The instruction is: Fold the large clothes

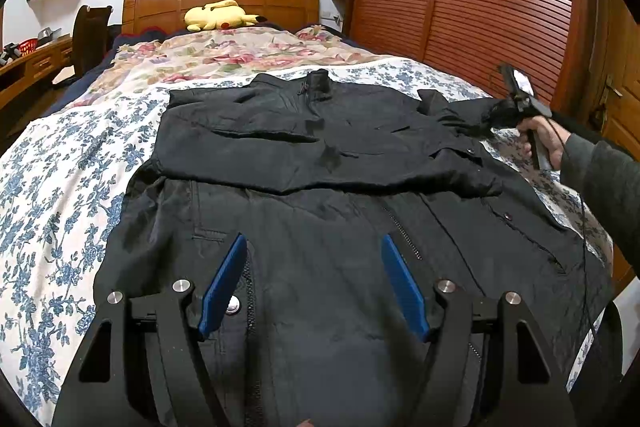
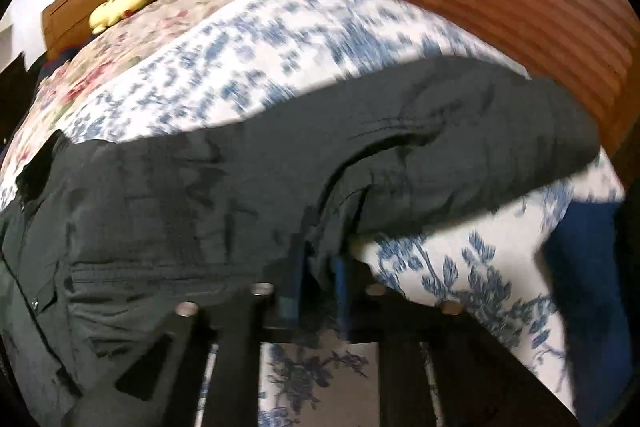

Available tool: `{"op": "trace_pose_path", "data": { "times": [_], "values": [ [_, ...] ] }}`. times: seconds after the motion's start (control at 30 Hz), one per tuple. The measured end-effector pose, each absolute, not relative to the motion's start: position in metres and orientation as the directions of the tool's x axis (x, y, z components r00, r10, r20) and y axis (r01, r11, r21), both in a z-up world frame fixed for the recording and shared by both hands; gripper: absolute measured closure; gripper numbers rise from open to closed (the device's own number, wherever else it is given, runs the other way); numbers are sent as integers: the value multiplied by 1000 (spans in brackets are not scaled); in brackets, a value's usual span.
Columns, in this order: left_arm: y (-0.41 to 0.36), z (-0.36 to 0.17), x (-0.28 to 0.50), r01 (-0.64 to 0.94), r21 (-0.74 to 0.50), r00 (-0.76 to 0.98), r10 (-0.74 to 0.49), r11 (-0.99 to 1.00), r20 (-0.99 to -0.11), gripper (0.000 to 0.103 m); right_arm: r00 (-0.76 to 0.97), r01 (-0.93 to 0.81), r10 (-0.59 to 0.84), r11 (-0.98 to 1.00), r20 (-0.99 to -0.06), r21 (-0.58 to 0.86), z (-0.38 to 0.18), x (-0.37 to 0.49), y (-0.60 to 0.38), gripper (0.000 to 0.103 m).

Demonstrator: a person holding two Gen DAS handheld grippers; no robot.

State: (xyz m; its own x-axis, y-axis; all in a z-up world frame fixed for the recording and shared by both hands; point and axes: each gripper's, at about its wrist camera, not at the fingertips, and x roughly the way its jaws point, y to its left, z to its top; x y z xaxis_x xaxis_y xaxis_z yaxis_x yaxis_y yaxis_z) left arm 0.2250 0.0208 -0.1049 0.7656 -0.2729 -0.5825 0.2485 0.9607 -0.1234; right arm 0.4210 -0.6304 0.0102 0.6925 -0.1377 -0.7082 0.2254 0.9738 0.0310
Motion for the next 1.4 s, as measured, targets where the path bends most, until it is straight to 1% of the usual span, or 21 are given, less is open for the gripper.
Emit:
{"op": "trace_pose_path", "data": {
  "times": [0.17, 0.23, 0.3, 0.4, 0.47, 0.53, 0.57, 0.6, 0.67, 0.7, 0.73, 0.8, 0.93, 1.1, 1.2, 1.3, 1.37, 1.4],
  "values": [
    [21, -105, 224, 251, -120, 767, -273, 961, -581, 32, 809, 115, -130, 991, -573, -63, 64, 385, -578, 96],
    [21, -105, 225, 250, -121, 767, -273, 961, -581, 32, 845, 29, -68, 996, -530, -82, 79, 360, -543, 96],
    [21, -105, 224, 250, -120, 767, -272, 961, -581, 32, 859, -81, 20, 992, -512, -97, 90, 332, -512, 96],
    [21, -105, 224, 248, -118, 769, -270, 962, -579, 32, 836, -257, 169, 961, -522, -100, 94, 289, -475, 96],
    [21, -105, 223, 248, -115, 771, -268, 962, -578, 32, 793, -351, 236, 931, -562, -104, 84, 275, -456, 96],
    [21, -105, 223, 248, -114, 771, -267, 962, -578, 32, 745, -403, 256, 909, -617, -110, 67, 258, -445, 96],
    [21, -105, 223, 248, -114, 771, -267, 962, -578, 32, 725, -414, 251, 903, -642, -115, 59, 249, -442, 94],
    [21, -105, 223, 249, -114, 771, -268, 962, -577, 32, 710, -419, 244, 901, -661, -117, 52, 240, -442, 88],
    [20, -104, 222, 250, -112, 772, -268, 962, -576, 32, 701, -422, 239, 899, -672, -121, 46, 228, -446, 72],
    [20, -104, 221, 250, -111, 773, -267, 962, -575, 32, 709, -419, 237, 899, -664, -128, 47, 223, -448, 55],
    [20, -104, 222, 251, -109, 773, -267, 962, -575, 32, 718, -419, 243, 899, -652, -127, 51, 219, -452, 45],
    [19, -104, 222, 253, -107, 774, -267, 962, -574, 32, 740, -402, 241, 907, -628, -126, 60, 211, -462, 37],
    [19, -104, 222, 253, -106, 773, -267, 962, -576, 32, 781, -310, 165, 940, -602, -144, 77, 213, -488, 35],
    [19, -104, 222, 253, -107, 772, -267, 962, -577, 32, 776, -198, 68, 970, -627, -140, 65, 234, -510, 35],
    [19, -105, 222, 255, -106, 770, -268, 961, -579, 32, 750, -139, 22, 982, -661, -125, 47, 258, -523, 35],
    [19, -105, 222, 256, -109, 768, -271, 960, -581, 32, 695, -103, 16, 992, -719, -78, 24, 279, -538, 34],
    [19, -105, 223, 257, -111, 766, -272, 960, -582, 32, 639, -75, 10, 996, -769, -49, 6, 293, -548, 25],
    [19, -105, 223, 257, -113, 766, -273, 960, -582, 32, 622, -54, -5, 997, -783, -49, -2, 300, -550, 23]
  ]
}}
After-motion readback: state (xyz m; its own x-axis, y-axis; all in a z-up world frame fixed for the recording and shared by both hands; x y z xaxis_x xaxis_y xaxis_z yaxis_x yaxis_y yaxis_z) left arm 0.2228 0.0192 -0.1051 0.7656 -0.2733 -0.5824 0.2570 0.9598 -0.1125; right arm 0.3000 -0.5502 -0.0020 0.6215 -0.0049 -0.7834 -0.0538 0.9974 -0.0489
